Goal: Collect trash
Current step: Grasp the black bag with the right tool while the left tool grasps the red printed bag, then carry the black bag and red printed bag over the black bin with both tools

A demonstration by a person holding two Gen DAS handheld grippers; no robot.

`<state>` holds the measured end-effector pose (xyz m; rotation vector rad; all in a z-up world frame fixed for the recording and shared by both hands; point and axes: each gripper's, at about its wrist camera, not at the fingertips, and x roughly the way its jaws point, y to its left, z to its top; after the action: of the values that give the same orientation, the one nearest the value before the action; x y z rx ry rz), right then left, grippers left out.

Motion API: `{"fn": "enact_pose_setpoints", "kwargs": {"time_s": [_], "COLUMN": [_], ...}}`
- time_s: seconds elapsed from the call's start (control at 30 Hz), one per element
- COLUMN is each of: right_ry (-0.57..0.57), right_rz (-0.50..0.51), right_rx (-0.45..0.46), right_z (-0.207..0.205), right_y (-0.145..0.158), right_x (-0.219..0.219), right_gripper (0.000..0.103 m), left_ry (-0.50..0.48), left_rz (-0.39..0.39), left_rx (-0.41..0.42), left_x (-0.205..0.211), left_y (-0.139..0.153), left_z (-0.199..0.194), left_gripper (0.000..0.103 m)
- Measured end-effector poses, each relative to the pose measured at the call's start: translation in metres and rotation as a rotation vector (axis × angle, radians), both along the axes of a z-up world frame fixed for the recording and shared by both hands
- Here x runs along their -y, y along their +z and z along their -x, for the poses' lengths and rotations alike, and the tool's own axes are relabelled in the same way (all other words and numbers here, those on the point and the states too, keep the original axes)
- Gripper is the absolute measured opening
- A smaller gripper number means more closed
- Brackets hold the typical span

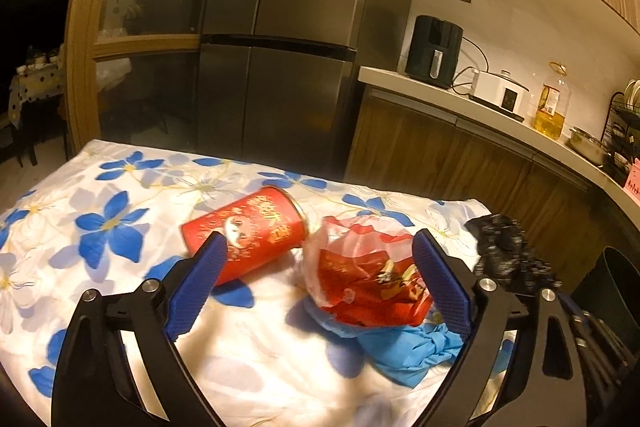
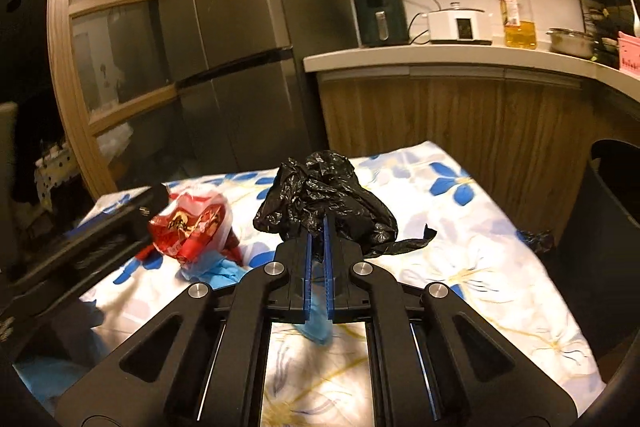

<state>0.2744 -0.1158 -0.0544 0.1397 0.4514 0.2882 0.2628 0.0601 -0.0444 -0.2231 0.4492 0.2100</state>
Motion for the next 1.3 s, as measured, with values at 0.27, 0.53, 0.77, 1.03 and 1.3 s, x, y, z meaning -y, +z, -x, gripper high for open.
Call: {"fn": "enact_pose_setpoints", "kwargs": {"time_s": [0.27, 0.53, 0.77, 1.03, 1.3], "right_ry": [-0.021, -0.025, -0.031, -0.047, -0.069], "right_rz": [-0.011, -0.01, -0.015, -0.027, -0.046], "right_rx": [0.027, 0.026, 0.037, 0.069, 0.109], "right_z": [0.009, 0.012, 0.019, 0.036, 0.059], "right_y": [0.008, 0.007, 0.012, 0.024, 0.039], "right_x": [0.016, 0.017, 0.021, 0.031, 0.052], "right_gripper": [0.005, 0.005, 0.005, 0.005, 0.005], "left_ry": [-0.04, -0.078, -0.082, -0.072, -0.073], "left_rz": [0.037, 0.061, 0.047, 0.031, -0.008], "left_rx": [-0.049, -0.073, -0.067, -0.025, 0.03], "left_x": [0.001, 0.001, 0.004, 0.015, 0.036], "left_y": [-0.011, -0.019, -0.016, 0.004, 0.029], "left_z": [-0.015, -0.016, -0.01, 0.014, 0.045], "left_gripper": [0.06, 0.031, 0.015, 0.013, 0.013]}}
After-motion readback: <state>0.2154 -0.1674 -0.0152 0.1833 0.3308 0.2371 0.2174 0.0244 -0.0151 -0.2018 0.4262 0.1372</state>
